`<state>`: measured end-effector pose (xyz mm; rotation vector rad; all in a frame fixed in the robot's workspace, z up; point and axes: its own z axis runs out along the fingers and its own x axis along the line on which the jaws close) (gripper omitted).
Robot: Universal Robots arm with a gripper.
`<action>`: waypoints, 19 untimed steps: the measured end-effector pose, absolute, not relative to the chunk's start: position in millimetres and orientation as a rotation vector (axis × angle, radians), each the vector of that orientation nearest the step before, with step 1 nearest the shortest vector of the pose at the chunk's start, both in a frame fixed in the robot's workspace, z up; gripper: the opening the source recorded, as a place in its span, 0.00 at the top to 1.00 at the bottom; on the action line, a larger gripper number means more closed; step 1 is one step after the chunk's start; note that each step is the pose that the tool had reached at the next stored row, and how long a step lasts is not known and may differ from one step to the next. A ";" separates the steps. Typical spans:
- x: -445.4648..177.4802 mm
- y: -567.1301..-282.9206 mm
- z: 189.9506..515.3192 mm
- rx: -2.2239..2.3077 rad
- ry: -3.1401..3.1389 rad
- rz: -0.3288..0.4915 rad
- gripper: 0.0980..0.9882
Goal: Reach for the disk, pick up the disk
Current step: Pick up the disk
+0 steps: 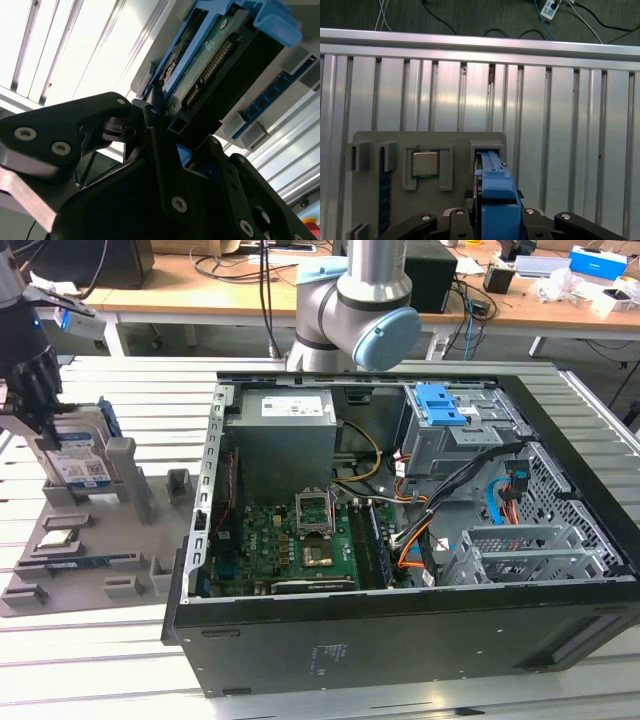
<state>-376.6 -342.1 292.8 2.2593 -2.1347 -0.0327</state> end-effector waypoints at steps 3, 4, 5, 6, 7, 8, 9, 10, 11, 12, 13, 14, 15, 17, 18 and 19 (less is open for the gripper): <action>-376.6 -342.0 297.0 2.259 -2.135 -0.033 0.70; -376.6 -341.9 298.8 2.259 -2.135 -0.033 0.70; -376.5 -341.9 300.6 2.259 -2.135 -0.033 0.70; -376.5 -341.9 302.0 2.259 -2.135 -0.033 0.70; -376.5 -341.8 304.0 2.259 -2.135 -0.033 0.70; -376.5 -341.8 305.9 2.259 -2.135 -0.033 0.70; -376.5 -341.7 308.8 2.259 -2.135 -0.033 0.70; -376.5 -341.7 310.2 2.259 -2.135 -0.033 0.70; -376.4 -341.7 311.3 2.259 -2.135 -0.033 0.70; -376.4 -341.7 313.4 2.259 -2.135 -0.033 0.70; -376.4 -341.7 315.7 2.259 -2.135 -0.033 0.70; -376.4 -341.7 317.6 2.259 -2.135 -0.033 0.70; -376.4 -341.6 319.8 2.259 -2.135 -0.033 0.70; -376.3 -341.6 323.4 2.259 -2.135 -0.033 0.70; -376.3 -341.6 324.4 2.259 -2.135 -0.033 0.70; -376.3 -341.6 325.8 2.259 -2.135 -0.033 0.70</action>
